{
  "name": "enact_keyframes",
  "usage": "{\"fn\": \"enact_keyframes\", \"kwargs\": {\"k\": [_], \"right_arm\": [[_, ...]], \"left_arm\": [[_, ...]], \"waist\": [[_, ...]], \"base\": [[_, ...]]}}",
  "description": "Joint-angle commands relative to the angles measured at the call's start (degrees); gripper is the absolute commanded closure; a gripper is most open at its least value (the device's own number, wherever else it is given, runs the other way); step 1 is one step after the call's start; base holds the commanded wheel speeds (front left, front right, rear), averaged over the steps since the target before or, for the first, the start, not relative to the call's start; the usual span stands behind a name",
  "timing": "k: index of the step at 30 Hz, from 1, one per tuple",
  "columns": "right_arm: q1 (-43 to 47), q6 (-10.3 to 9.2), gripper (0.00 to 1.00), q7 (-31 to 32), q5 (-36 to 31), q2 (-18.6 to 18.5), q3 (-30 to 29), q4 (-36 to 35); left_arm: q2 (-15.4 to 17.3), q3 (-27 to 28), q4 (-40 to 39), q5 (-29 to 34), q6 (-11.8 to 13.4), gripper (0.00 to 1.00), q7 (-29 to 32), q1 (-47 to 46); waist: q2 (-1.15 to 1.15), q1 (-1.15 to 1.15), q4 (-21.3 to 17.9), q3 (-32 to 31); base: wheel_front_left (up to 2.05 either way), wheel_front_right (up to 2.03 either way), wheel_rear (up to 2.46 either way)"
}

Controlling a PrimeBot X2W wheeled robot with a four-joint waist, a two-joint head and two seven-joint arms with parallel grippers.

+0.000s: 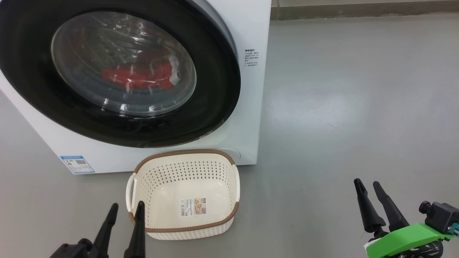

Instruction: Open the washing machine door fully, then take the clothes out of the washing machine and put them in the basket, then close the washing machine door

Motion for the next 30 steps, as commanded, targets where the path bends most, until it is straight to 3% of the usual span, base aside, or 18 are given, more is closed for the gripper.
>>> {"fn": "enact_keyframes", "kwargs": {"k": [1, 25, 30], "right_arm": [[-0.2, 0.04, 0.0, -1.0, -1.2, -1.3, 1.3, -1.7], [1.6, 0.05, 0.0, -4.8, -13.6, -1.1, -0.3, -3.5], [2.1, 0.05, 0.0, -4.8, -13.7, -0.8, -1.0, -3.2]], "left_arm": [[0.7, 1.2, -1.9, 1.7, 0.3, 0.0, -0.8, -1.0], [0.8, 1.5, -1.9, 13.6, 1.0, 0.0, -4.8, -0.4], [0.8, 1.6, -0.8, 13.1, 0.9, 0.0, -4.8, -0.1]], "waist": [[0.0, 0.0, 0.0, 0.0], [0.0, 0.0, 0.0, 0.9], [0.0, 0.0, 0.0, 0.8]], "base": [[0.0, 0.0, 0.0], [0.0, 0.0, 0.0], [0.0, 0.0, 0.0]]}}
